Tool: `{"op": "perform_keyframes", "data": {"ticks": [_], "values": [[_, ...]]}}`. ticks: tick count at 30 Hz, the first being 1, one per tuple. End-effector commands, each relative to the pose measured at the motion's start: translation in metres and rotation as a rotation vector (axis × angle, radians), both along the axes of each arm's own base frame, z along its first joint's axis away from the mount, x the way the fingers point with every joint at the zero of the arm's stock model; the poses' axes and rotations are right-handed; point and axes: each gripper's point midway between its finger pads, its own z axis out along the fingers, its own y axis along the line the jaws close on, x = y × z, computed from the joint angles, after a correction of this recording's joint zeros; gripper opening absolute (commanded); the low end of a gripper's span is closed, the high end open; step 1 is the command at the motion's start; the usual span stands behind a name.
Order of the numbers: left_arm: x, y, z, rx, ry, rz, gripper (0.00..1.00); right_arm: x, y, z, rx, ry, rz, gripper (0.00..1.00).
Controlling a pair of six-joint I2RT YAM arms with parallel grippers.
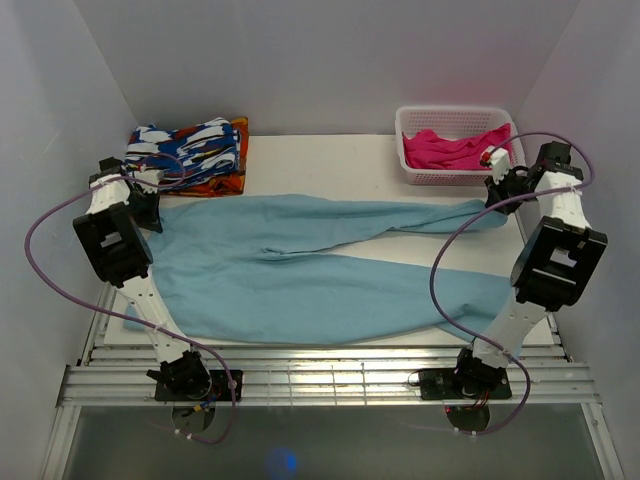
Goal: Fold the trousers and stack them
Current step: Flatten the trousers out
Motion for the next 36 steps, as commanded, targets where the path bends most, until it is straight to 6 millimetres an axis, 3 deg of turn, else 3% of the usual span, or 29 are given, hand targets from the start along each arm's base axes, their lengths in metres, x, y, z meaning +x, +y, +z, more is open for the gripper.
{"op": "perform_keyframes", "data": {"ticks": [1, 2, 3, 4, 5, 6, 7, 9, 10, 13, 15, 16, 17, 18, 20, 21, 22, 23, 24, 25, 26, 27, 31, 32, 33, 36], "values": [[-0.004, 0.000, 0.012, 0.015, 0.008, 0.008, 0.00, -0.028, 0.000, 0.041, -0.159, -0.171, 0.132, 0.08], [-0.004, 0.001, 0.011, 0.013, 0.007, 0.011, 0.00, -0.045, 0.002, 0.011, -0.218, -0.179, 0.208, 0.08], [-0.005, 0.001, 0.010, 0.008, 0.010, 0.017, 0.00, -0.056, -0.001, 0.002, -0.268, -0.203, 0.239, 0.08], [-0.007, 0.002, 0.007, 0.000, 0.014, 0.027, 0.00, -0.068, -0.004, 0.012, -0.351, -0.270, 0.268, 0.08], [-0.007, 0.003, 0.006, -0.005, 0.015, 0.033, 0.00, -0.067, -0.010, 0.012, -0.430, -0.351, 0.294, 0.08], [-0.008, 0.004, 0.005, -0.010, 0.017, 0.040, 0.00, -0.095, -0.010, -0.026, -0.473, -0.334, 0.365, 0.08], [-0.010, 0.005, 0.000, -0.016, 0.028, 0.046, 0.00, -0.099, -0.012, -0.021, -0.539, -0.400, 0.381, 0.08], [-0.011, 0.006, -0.004, -0.016, 0.037, 0.050, 0.00, -0.109, -0.019, -0.037, -0.650, -0.473, 0.408, 0.08], [-0.012, 0.006, -0.006, -0.017, 0.042, 0.052, 0.00, -0.109, -0.022, -0.036, -0.682, -0.488, 0.410, 0.08], [-0.009, 0.008, -0.003, -0.008, 0.035, 0.053, 0.00, -0.101, -0.034, -0.027, -0.693, -0.476, 0.356, 0.29], [-0.008, 0.009, 0.000, -0.004, 0.027, 0.052, 0.00, -0.097, -0.042, -0.025, -0.644, -0.421, 0.309, 0.52], [-0.007, 0.010, 0.001, -0.004, 0.024, 0.050, 0.00, -0.080, -0.053, 0.005, -0.629, -0.442, 0.252, 0.60], [-0.003, 0.008, 0.005, -0.013, 0.006, 0.041, 0.00, -0.076, -0.056, 0.015, -0.591, -0.426, 0.229, 0.73], [-0.001, 0.007, 0.009, -0.019, -0.007, 0.033, 0.00, -0.073, -0.058, 0.025, -0.548, -0.407, 0.206, 0.77], [0.005, 0.003, 0.020, -0.035, -0.045, 0.006, 0.02, -0.067, -0.050, 0.049, -0.394, -0.332, 0.191, 0.78], [0.005, 0.002, 0.021, -0.034, -0.050, -0.003, 0.06, -0.063, -0.045, 0.043, -0.308, -0.288, 0.196, 0.78], [0.005, 0.002, 0.023, -0.032, -0.047, -0.006, 0.12, -0.079, -0.032, 0.038, -0.209, -0.189, 0.206, 0.78], [0.006, 0.001, 0.025, -0.032, -0.053, -0.027, 0.15, -0.065, -0.035, 0.063, -0.203, -0.212, 0.213, 0.77], [0.004, 0.001, 0.024, -0.032, -0.044, -0.033, 0.18, -0.061, -0.032, 0.045, -0.129, -0.139, 0.218, 0.75], [0.002, 0.001, 0.023, -0.029, -0.036, -0.036, 0.23, -0.064, -0.028, 0.058, -0.092, -0.085, 0.226, 0.72], [0.000, 0.000, 0.022, -0.029, -0.031, -0.038, 0.26, -0.063, -0.024, 0.052, -0.059, -0.028, 0.232, 0.67], [-0.003, 0.000, 0.021, -0.025, -0.024, -0.045, 0.28, -0.061, -0.024, 0.029, 0.001, 0.065, 0.230, 0.66], [-0.008, -0.002, 0.017, -0.027, -0.018, -0.051, 0.32, -0.055, -0.022, 0.006, 0.054, 0.185, 0.123, 0.61], [-0.009, -0.003, 0.016, -0.029, -0.017, -0.050, 0.32, -0.036, -0.027, 0.005, 0.022, 0.117, 0.093, 0.61], [-0.011, -0.005, 0.013, -0.035, -0.011, -0.050, 0.33, -0.047, -0.020, -0.008, 0.043, 0.155, 0.041, 0.63], [-0.013, -0.006, 0.011, -0.041, -0.009, -0.045, 0.35, -0.047, -0.009, -0.032, -0.008, 0.121, 0.008, 0.70]]}}
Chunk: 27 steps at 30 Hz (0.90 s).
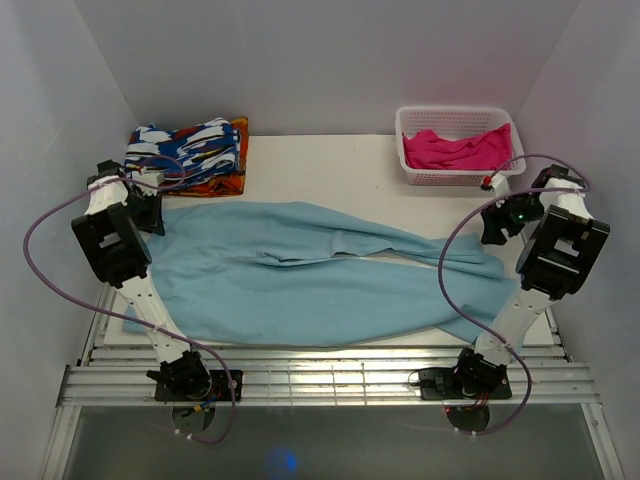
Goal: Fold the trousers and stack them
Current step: Flatten the trousers out
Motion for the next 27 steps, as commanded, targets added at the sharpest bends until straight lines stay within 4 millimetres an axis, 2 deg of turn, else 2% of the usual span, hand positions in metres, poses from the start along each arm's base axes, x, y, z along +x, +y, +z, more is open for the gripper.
{"op": "perform_keyframes", "data": {"ticks": [1, 2, 3, 4, 7, 9, 14, 17, 19, 24, 27], "values": [[-0.006, -0.005, 0.012, -0.012, -0.017, -0.012, 0.35, 0.000, 0.015, 0.007, -0.039, -0.051, -0.090, 0.72], [-0.006, -0.005, 0.011, -0.012, -0.016, -0.009, 0.36, 0.001, 0.022, -0.001, -0.056, -0.053, -0.083, 0.77], [-0.007, -0.005, 0.010, -0.012, -0.011, -0.009, 0.36, 0.006, 0.019, -0.005, -0.101, -0.083, -0.082, 0.78], [-0.007, -0.004, 0.009, -0.012, -0.009, -0.009, 0.36, -0.002, 0.023, -0.020, -0.105, -0.059, -0.089, 0.79], [-0.007, -0.006, 0.009, -0.015, -0.009, -0.011, 0.36, 0.009, 0.024, -0.028, -0.119, -0.098, -0.129, 0.80], [-0.008, -0.006, 0.010, -0.014, -0.009, -0.014, 0.36, 0.014, 0.030, -0.023, -0.076, -0.102, -0.134, 0.78], [-0.010, -0.004, 0.011, 0.001, -0.007, -0.021, 0.35, 0.026, 0.041, 0.010, 0.039, -0.096, -0.141, 0.75], [-0.009, -0.004, 0.009, -0.002, -0.004, -0.022, 0.35, 0.033, 0.039, 0.012, 0.055, -0.088, -0.159, 0.75], [-0.008, -0.005, 0.007, -0.009, -0.002, -0.012, 0.35, 0.032, 0.035, 0.000, 0.027, -0.058, -0.167, 0.75], [-0.008, -0.005, 0.004, -0.014, 0.006, -0.008, 0.35, 0.012, 0.029, -0.039, -0.077, -0.002, -0.122, 0.76], [-0.007, -0.004, 0.003, -0.013, 0.006, -0.003, 0.35, 0.009, 0.029, -0.048, -0.134, -0.035, -0.102, 0.76]]}}
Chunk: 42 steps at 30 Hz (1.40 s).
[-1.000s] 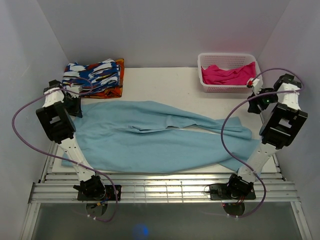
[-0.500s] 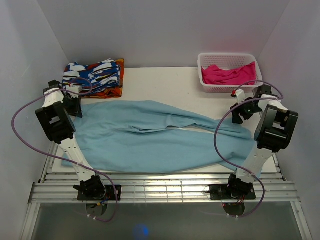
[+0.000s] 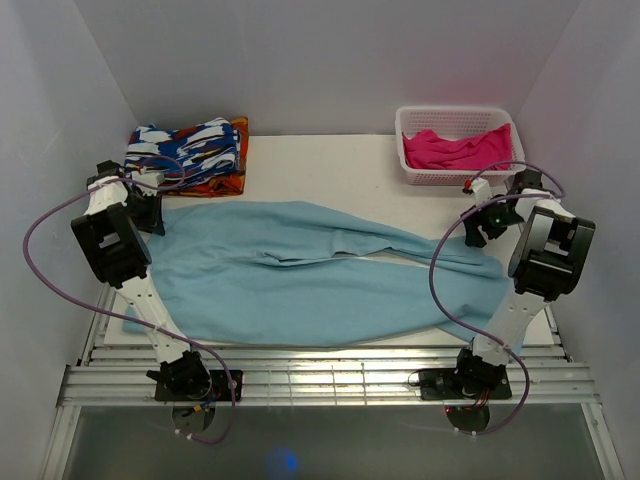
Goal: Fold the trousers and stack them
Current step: Flatten the trousers out
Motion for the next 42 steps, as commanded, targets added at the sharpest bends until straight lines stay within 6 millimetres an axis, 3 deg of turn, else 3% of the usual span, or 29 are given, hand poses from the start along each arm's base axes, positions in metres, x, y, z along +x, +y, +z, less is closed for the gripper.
{"op": "perform_keyframes", "data": {"ticks": [1, 4, 6, 7, 9, 11, 13, 14, 19, 24, 27, 29, 31, 32, 34, 35, 37, 38, 41, 42], "values": [[-0.007, -0.003, 0.005, -0.009, 0.011, 0.002, 0.35, -0.011, 0.004, -0.020, -0.073, 0.002, 0.048, 0.76], [-0.007, -0.001, 0.006, -0.002, 0.011, 0.003, 0.34, -0.017, 0.008, -0.030, -0.100, 0.000, 0.059, 0.75], [-0.007, -0.001, 0.005, -0.001, 0.013, 0.004, 0.34, -0.019, 0.009, -0.034, -0.111, 0.003, 0.069, 0.68], [-0.007, -0.001, 0.005, -0.001, 0.013, 0.002, 0.34, -0.020, 0.011, -0.036, -0.116, 0.007, 0.075, 0.45], [-0.007, -0.002, 0.004, -0.004, 0.015, 0.003, 0.34, -0.019, 0.009, -0.039, -0.122, 0.025, 0.074, 0.21], [-0.008, -0.001, 0.003, -0.002, 0.018, 0.004, 0.32, -0.008, 0.000, -0.028, -0.124, 0.007, 0.039, 0.08], [-0.008, 0.001, 0.000, 0.008, 0.029, 0.010, 0.29, 0.005, -0.016, -0.014, -0.124, -0.034, -0.009, 0.08], [-0.009, 0.002, -0.002, 0.009, 0.033, 0.012, 0.27, 0.024, -0.027, 0.002, -0.133, -0.084, -0.035, 0.08], [-0.004, 0.013, -0.002, 0.052, 0.029, 0.041, 0.04, 0.064, -0.069, 0.034, -0.142, -0.192, -0.171, 0.08], [-0.001, 0.021, -0.005, 0.070, 0.031, 0.058, 0.00, 0.071, -0.090, 0.050, -0.157, -0.273, -0.229, 0.08], [0.000, 0.024, -0.009, 0.081, 0.042, 0.070, 0.00, 0.067, -0.092, 0.039, -0.165, -0.260, -0.238, 0.08], [0.002, 0.022, -0.009, 0.066, 0.039, 0.073, 0.00, 0.062, -0.088, 0.030, -0.152, -0.208, -0.249, 0.21], [0.003, 0.019, -0.008, 0.051, 0.035, 0.073, 0.06, 0.063, -0.087, 0.034, -0.130, -0.200, -0.273, 0.39], [0.004, 0.018, -0.006, 0.049, 0.032, 0.075, 0.15, 0.065, -0.089, 0.044, -0.127, -0.212, -0.293, 0.47], [0.005, 0.018, -0.003, 0.045, 0.023, 0.078, 0.22, 0.066, -0.089, 0.055, -0.136, -0.231, -0.296, 0.48], [0.006, 0.018, -0.003, 0.045, 0.020, 0.079, 0.26, 0.068, -0.092, 0.068, -0.144, -0.253, -0.307, 0.55], [0.007, 0.017, 0.000, 0.039, 0.015, 0.086, 0.35, 0.066, -0.089, 0.080, -0.132, -0.252, -0.311, 0.55], [0.007, 0.016, 0.001, 0.035, 0.012, 0.087, 0.37, 0.062, -0.084, 0.089, -0.119, -0.254, -0.296, 0.48], [0.011, 0.010, 0.014, 0.007, -0.025, 0.080, 0.42, 0.033, -0.046, 0.093, 0.003, -0.169, -0.199, 0.31], [0.012, 0.007, 0.019, -0.003, -0.042, 0.074, 0.46, 0.013, -0.032, 0.083, 0.036, -0.085, -0.177, 0.28]]}}
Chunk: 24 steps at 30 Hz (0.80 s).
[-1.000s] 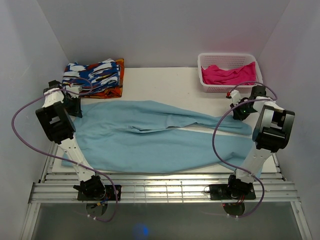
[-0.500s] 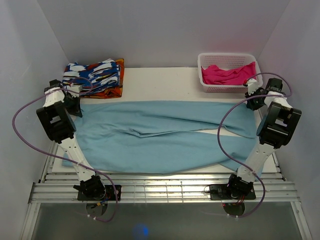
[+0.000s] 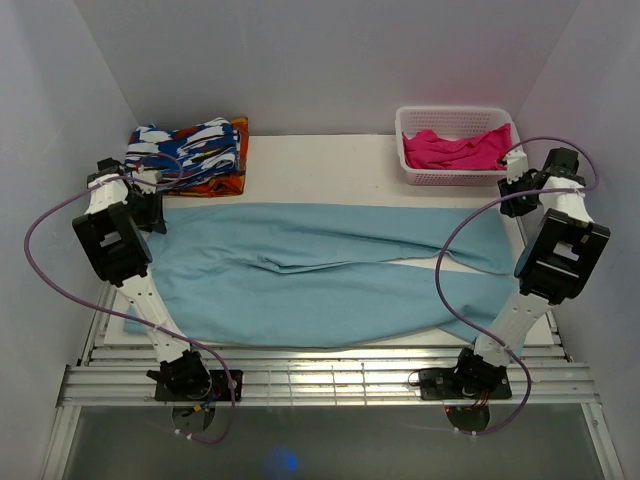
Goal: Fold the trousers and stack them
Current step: Flatten the trousers out
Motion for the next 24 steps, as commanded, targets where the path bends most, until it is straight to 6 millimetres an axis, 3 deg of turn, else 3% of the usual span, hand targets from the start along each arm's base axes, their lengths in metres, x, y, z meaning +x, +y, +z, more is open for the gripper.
{"op": "perform_keyframes", "data": {"ticks": [1, 4, 6, 9, 12, 14, 18, 19, 21, 22, 24], "values": [[0.010, -0.001, 0.024, -0.019, -0.085, -0.006, 0.48, -0.042, 0.046, 0.026, 0.115, 0.091, 0.101, 0.26], [0.013, -0.006, 0.044, -0.024, -0.126, -0.024, 0.58, -0.076, 0.058, 0.004, 0.141, 0.228, 0.106, 0.25], [0.014, -0.011, 0.054, -0.014, -0.143, -0.044, 0.66, -0.087, 0.053, -0.009, 0.120, 0.274, 0.079, 0.25], [0.007, -0.017, 0.060, -0.010, -0.146, -0.060, 0.68, -0.095, 0.050, -0.035, 0.089, 0.323, 0.053, 0.24], [-0.003, -0.027, 0.052, -0.029, -0.128, -0.083, 0.69, -0.081, 0.040, -0.059, 0.060, 0.332, 0.003, 0.24], [-0.011, -0.030, 0.040, -0.030, -0.101, -0.080, 0.69, -0.060, 0.028, -0.070, 0.030, 0.307, -0.045, 0.24], [-0.010, -0.023, 0.018, -0.012, -0.066, -0.033, 0.68, -0.023, 0.011, -0.084, -0.033, 0.268, -0.086, 0.27], [-0.010, -0.021, 0.005, -0.016, -0.039, -0.023, 0.67, -0.016, 0.010, -0.094, -0.040, 0.271, -0.086, 0.30], [-0.002, -0.016, -0.002, -0.004, -0.033, -0.001, 0.66, 0.011, 0.004, -0.085, -0.053, 0.215, -0.104, 0.32], [-0.001, -0.014, -0.010, -0.009, -0.020, 0.007, 0.65, 0.019, 0.006, -0.090, -0.048, 0.215, -0.105, 0.36], [0.010, -0.009, -0.009, 0.000, -0.036, 0.018, 0.65, 0.041, 0.005, -0.076, -0.056, 0.162, -0.112, 0.39]]}}
